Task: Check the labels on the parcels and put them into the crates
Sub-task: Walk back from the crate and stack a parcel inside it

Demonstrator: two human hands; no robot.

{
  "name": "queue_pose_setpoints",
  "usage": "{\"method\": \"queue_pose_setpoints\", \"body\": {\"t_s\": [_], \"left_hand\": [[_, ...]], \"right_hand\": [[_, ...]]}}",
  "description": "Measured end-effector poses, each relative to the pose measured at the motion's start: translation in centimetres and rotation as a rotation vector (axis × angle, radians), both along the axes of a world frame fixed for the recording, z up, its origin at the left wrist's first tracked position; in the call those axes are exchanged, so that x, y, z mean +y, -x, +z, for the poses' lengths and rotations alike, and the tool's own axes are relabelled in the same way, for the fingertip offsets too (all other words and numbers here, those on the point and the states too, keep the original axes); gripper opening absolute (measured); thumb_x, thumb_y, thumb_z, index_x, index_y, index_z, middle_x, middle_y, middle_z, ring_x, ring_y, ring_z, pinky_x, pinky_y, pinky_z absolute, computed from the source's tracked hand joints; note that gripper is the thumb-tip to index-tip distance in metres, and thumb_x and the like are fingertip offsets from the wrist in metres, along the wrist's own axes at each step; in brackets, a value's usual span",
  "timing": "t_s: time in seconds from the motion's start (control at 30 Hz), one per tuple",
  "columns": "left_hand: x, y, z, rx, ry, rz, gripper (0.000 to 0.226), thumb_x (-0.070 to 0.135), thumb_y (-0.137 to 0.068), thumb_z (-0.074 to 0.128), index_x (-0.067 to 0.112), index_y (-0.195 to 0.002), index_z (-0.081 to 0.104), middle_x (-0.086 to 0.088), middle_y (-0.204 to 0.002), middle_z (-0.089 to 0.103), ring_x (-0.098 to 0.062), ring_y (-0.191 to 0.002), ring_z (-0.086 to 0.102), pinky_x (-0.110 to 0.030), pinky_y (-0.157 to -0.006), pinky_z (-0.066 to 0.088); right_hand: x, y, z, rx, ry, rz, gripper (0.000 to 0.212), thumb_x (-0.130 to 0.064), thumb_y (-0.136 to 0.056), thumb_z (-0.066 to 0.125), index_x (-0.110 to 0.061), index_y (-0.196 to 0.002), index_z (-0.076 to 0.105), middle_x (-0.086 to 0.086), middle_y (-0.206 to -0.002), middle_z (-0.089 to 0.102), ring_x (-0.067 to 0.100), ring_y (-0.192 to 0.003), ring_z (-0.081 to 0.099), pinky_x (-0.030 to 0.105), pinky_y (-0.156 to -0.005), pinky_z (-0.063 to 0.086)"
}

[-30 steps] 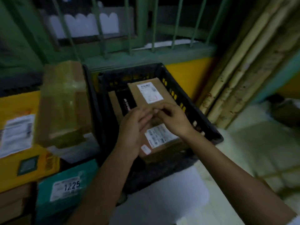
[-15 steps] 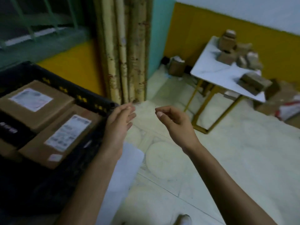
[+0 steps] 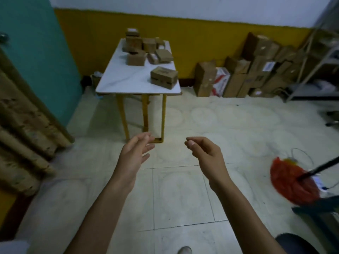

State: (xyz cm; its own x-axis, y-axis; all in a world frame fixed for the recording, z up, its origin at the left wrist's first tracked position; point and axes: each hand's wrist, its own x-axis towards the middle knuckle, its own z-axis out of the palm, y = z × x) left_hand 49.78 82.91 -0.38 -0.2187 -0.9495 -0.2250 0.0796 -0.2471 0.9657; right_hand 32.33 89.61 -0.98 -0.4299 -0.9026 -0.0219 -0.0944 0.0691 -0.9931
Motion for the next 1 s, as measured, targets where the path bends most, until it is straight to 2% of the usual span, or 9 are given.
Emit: {"method": "queue_pose_setpoints", "body": {"t_s": [0.17,0.3,0.57,0.77,1.0], "left_hand": [[-1.2,11.6,-0.5,0.028,-0.015,-0.086,0.019,0.030,-0.098,0.047,0.028,-0.107,0.064,0.007,-0.109,0.070,-0.008,-0.102,0.066,-0.029,-0.087,0.047],[-2.8,18.3,-1.0,0.000,-0.023,-0.142,0.021,0.029,-0.099,0.046,0.027,-0.109,0.064,0.005,-0.112,0.069,-0.008,-0.105,0.065,-0.031,-0.092,0.047],[-8.7,30.5,-4.0,-0.024,-0.065,-0.248,0.020,0.027,-0.099,0.045,0.028,-0.106,0.063,0.007,-0.109,0.069,-0.009,-0.104,0.064,-0.028,-0.086,0.047],[-16.7,41.4,-6.3,-0.001,-0.105,-0.304,0.018,0.026,-0.098,0.048,0.028,-0.104,0.064,0.006,-0.108,0.070,-0.010,-0.103,0.065,-0.031,-0.089,0.047],[-27.2,52.6,-5.4,-0.018,-0.093,-0.371,0.018,0.026,-0.099,0.046,0.027,-0.105,0.063,0.007,-0.109,0.069,-0.010,-0.103,0.064,-0.027,-0.085,0.047]], "right_hand": [[0.7,11.6,-0.3,-0.063,-0.006,-0.164,0.011,-0.024,-0.092,0.060,-0.028,-0.095,0.069,-0.005,-0.100,0.073,0.006,-0.100,0.066,0.025,-0.086,0.050],[0.7,17.7,-0.8,-0.114,0.020,-0.249,0.013,-0.027,-0.092,0.057,-0.029,-0.099,0.068,-0.004,-0.101,0.073,0.007,-0.098,0.067,0.025,-0.082,0.051],[-2.6,28.0,-3.2,-0.201,0.002,-0.367,0.015,-0.032,-0.095,0.053,-0.032,-0.108,0.062,-0.004,-0.103,0.072,0.004,-0.094,0.069,0.027,-0.085,0.052],[-9.5,38.3,-4.0,-0.194,-0.036,-0.441,0.021,-0.034,-0.096,0.053,-0.027,-0.113,0.061,-0.002,-0.105,0.071,0.008,-0.094,0.070,0.031,-0.088,0.052],[-19.7,49.3,-3.1,-0.167,-0.048,-0.473,0.014,-0.033,-0.096,0.053,-0.030,-0.104,0.064,-0.002,-0.104,0.072,0.007,-0.091,0.070,0.029,-0.085,0.053]]}}
